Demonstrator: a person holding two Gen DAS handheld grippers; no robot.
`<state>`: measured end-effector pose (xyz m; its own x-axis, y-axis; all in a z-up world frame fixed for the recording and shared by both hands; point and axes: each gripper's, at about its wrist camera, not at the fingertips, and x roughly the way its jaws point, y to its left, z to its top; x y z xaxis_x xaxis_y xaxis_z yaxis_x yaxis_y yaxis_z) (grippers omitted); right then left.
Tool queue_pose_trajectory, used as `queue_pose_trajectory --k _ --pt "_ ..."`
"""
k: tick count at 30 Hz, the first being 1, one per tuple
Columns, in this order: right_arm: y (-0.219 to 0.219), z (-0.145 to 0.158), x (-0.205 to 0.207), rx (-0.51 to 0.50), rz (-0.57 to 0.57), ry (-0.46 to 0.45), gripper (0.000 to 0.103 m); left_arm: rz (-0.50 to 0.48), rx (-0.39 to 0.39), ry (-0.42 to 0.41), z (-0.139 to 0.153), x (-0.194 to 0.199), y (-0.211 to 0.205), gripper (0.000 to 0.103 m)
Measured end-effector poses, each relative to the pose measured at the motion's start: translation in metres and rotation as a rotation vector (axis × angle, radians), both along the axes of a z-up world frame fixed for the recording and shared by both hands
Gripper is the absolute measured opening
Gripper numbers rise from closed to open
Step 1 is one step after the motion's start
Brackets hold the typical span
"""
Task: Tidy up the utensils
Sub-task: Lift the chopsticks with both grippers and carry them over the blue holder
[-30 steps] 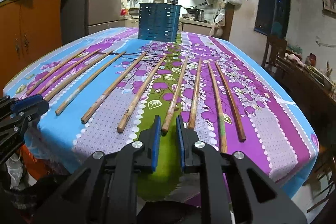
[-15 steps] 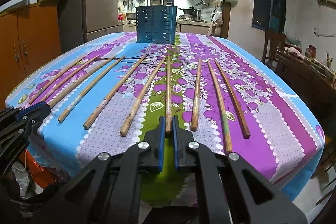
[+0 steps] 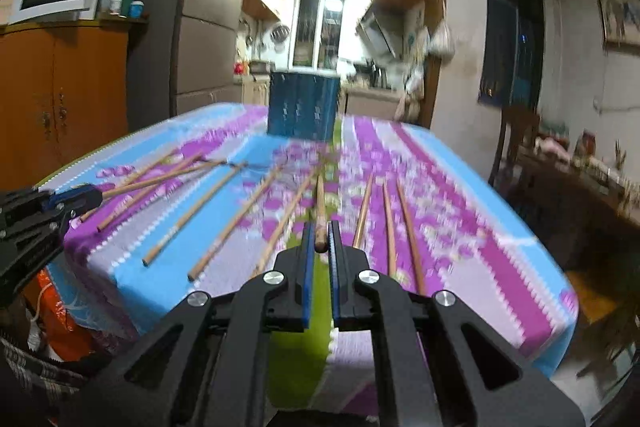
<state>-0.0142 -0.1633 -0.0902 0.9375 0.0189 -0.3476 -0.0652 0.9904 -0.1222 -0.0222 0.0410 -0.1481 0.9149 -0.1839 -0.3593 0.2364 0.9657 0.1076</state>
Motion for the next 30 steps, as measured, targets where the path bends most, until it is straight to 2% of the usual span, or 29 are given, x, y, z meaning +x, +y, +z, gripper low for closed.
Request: queue_pose_trajectory --k 6,14,20,30 --pt "-0.005 0.027 0.004 -0.014 0.045 -0.089 0.005 -0.048 0.010 -0.074 0.031 0.004 -0.007 0.008" --pt "-0.016 0.062 0.034 0.013 0.099 -0.136 0.005 -0.039 -0.001 -0.114 0.077 0.028 -0.008 0.008" --pt "-0.023 0.090 0.062 0.056 0.136 -0.128 0.005 -0.026 0.003 -0.151 0.099 0.049 -0.008 0.008" --pt "-0.037 0.120 0.091 0.120 0.177 -0.075 0.005 -0.063 -0.056 -0.121 0.141 0.084 -0.005 0.008"
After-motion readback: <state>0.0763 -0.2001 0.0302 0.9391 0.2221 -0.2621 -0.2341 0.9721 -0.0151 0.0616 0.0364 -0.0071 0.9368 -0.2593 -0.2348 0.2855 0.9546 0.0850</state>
